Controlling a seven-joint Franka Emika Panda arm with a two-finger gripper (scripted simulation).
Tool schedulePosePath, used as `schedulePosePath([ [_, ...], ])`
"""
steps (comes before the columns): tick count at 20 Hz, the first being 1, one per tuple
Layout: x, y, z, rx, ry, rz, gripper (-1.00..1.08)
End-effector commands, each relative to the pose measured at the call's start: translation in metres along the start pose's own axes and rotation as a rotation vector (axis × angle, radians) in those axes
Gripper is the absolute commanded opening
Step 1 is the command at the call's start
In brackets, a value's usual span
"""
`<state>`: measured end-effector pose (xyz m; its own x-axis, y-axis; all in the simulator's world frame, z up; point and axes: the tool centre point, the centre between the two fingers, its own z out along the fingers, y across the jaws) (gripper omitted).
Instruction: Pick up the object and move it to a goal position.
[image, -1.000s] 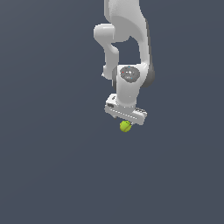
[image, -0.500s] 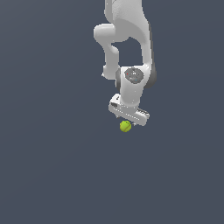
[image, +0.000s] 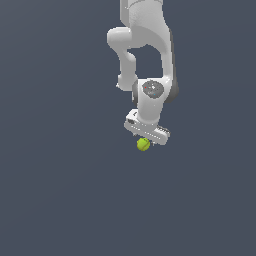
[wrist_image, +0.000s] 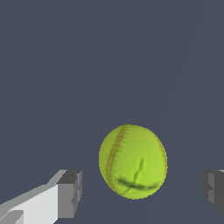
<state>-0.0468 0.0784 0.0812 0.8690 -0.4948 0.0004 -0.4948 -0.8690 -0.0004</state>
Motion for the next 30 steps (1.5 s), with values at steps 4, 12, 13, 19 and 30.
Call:
schedulePosePath([
  [4, -0.001, 0.001, 0.026, -0.001, -0.001, 0.002, 1.00],
  [12, -0.001, 0.000, 0.040, -0.001, 0.000, 0.003, -1.00],
  [13, -0.001, 0.000, 0.040, -0.001, 0.000, 0.003, -1.00],
  [19, -0.001, 0.000, 0.040, -0.001, 0.000, 0.003, -1.00],
  [30, -0.002, -0.009, 0.020, 0.001, 0.000, 0.002, -1.00],
])
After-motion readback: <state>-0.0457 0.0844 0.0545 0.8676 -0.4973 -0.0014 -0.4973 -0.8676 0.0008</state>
